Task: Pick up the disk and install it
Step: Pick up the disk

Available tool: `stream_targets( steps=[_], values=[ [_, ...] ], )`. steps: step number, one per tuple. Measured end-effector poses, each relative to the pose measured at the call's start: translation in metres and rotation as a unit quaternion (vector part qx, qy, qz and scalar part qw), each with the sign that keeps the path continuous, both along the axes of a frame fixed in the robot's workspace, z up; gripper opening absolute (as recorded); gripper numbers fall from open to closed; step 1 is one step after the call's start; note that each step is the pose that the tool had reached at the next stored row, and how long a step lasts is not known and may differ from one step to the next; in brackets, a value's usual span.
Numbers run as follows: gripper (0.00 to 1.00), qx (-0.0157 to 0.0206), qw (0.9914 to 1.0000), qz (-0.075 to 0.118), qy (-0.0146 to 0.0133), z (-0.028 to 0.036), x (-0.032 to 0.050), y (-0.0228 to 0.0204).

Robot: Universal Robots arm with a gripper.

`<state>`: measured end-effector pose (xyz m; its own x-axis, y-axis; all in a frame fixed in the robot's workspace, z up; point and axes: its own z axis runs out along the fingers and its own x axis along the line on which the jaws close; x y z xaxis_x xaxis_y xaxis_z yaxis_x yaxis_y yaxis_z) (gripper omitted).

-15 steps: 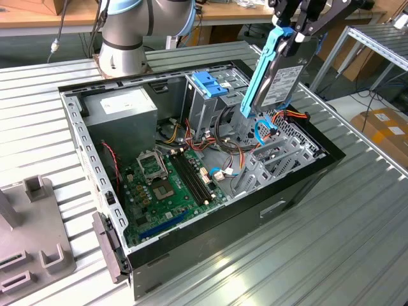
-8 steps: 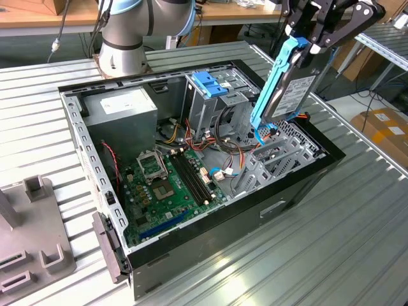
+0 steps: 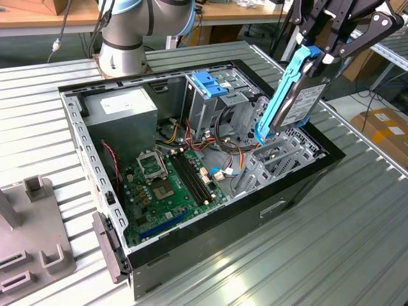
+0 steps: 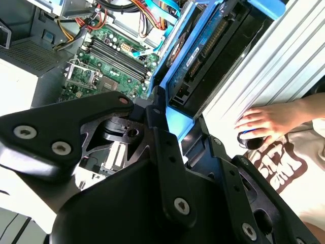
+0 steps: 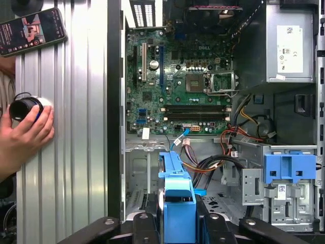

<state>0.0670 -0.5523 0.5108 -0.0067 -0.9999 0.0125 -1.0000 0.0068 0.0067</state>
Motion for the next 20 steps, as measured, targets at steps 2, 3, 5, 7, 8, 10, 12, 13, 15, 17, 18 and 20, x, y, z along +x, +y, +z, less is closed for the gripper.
stream_targets(
  steps=[2, 3, 5, 7, 8, 10, 12, 13, 15, 17, 18, 20],
  values=[
    [0.36, 0.0, 1.0, 0.0, 0.0, 0.0, 0.0, -0.0001],
    [0.36, 0.0, 1.0, 0.0, 0.0, 0.0, 0.0, -0.0001],
    [0.36, 0.0, 1.0, 0.0, 0.0, 0.0, 0.0, -0.0001],
    [0.36, 0.0, 1.0, 0.0, 0.0, 0.0, 0.0, -0.0002],
    [0.36, 0.0, 1.0, 0.0, 0.0, 0.0, 0.0, -0.0002],
    [0.36, 0.0, 1.0, 0.0, 0.0, 0.0, 0.0, -0.0002],
    [0.36, 0.0, 1.0, 0.0, 0.0, 0.0, 0.0, -0.0002],
    [0.36, 0.0, 1.0, 0.0, 0.0, 0.0, 0.0, -0.0006],
    [0.36, 0.0, 1.0, 0.0, 0.0, 0.0, 0.0, -0.0026],
    [0.36, 0.0, 1.0, 0.0, 0.0, 0.0, 0.0, -0.0061],
    [0.36, 0.0, 1.0, 0.0, 0.0, 0.0, 0.0, -0.007],
    [0.36, 0.0, 1.0, 0.0, 0.0, 0.0, 0.0, -0.0102]
  ],
)
